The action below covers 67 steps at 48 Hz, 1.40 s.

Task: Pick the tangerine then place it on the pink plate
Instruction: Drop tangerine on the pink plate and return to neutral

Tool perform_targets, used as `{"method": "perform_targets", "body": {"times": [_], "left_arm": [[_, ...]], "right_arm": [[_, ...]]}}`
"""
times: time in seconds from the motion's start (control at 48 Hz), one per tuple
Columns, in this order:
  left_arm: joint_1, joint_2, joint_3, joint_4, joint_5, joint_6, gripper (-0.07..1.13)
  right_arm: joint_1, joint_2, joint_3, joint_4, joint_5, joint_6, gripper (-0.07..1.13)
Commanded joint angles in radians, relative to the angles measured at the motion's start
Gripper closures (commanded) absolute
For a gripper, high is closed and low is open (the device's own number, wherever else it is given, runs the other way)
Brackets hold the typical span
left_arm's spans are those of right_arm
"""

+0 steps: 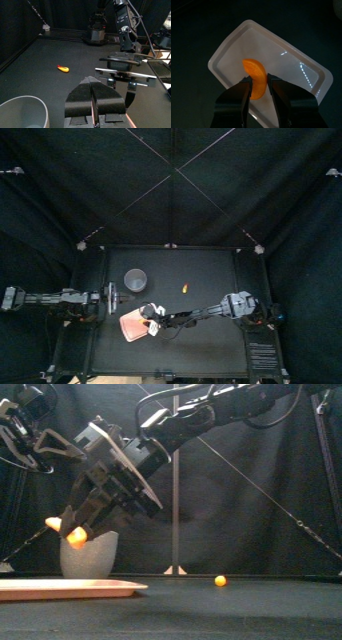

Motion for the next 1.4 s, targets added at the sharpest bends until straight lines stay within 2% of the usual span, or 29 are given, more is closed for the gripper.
{"method": "perform_targets", "body": {"times": [0.021,0.292,0.542,1.125,1.396], "left_arm": [[0.003,0.003,-0.026,-0.002,-0.003,0.003,0.96],[0.032,0.003,-0.025,-0.003,-0.005,0.003,0.96],[0.046,0.005,-0.021,-0.003,0.006,0.002,0.96],[0.046,0.005,-0.025,0.002,0.006,0.005,0.96],[0.046,0.005,-0.025,0.04,0.005,0.006,0.96]], "right_arm": [[-0.012,-0.009,-0.038,-0.002,0.003,0.0,0.33],[-0.011,0.017,-0.071,-0.002,0.003,0.003,0.15],[-0.006,-0.04,-0.054,-0.037,0.044,-0.003,0.14],[0.031,-0.291,0.167,-0.121,0.061,-0.003,0.14],[0.083,-0.345,0.215,-0.304,0.103,0.006,0.14]]}}
